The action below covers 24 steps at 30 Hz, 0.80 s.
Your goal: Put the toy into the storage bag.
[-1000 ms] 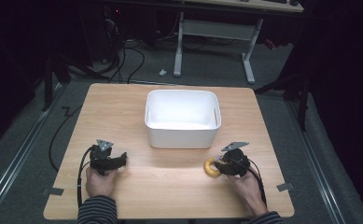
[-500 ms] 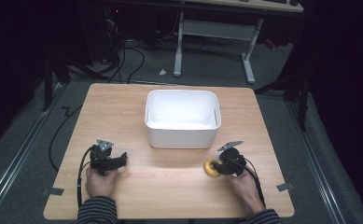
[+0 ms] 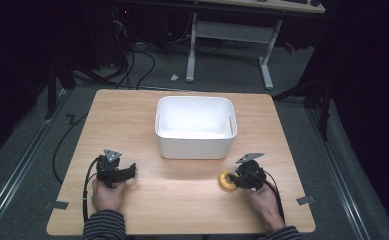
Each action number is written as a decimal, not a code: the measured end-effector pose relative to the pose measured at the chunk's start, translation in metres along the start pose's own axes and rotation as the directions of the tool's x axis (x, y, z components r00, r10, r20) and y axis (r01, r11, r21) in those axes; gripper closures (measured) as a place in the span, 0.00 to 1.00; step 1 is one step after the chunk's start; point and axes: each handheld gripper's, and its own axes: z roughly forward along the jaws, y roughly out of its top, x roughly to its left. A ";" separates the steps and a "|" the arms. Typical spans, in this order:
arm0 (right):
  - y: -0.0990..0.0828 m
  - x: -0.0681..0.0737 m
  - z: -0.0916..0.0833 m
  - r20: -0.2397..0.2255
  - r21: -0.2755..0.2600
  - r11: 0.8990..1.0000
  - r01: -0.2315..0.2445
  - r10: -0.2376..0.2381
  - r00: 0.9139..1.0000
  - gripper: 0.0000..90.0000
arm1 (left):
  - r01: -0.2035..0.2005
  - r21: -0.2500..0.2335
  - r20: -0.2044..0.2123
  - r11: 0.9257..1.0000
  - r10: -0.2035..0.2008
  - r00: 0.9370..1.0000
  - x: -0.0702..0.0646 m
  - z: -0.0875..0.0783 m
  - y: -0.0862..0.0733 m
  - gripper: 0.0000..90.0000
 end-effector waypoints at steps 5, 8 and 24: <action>-0.006 -0.007 -0.010 -0.010 -0.044 0.999 -0.010 0.010 1.000 0.74 | 0.000 0.000 0.001 1.000 0.000 1.000 0.000 0.000 0.000 0.21; -0.007 -0.010 -0.015 -0.008 -0.058 0.998 -0.015 0.014 1.000 0.75 | 0.001 0.000 0.001 1.000 -0.001 1.000 0.000 0.000 0.000 0.21; -0.011 -0.023 -0.042 0.013 -0.128 0.991 -0.039 0.041 0.999 0.76 | 0.000 0.000 0.002 1.000 0.000 1.000 0.000 0.000 0.000 0.21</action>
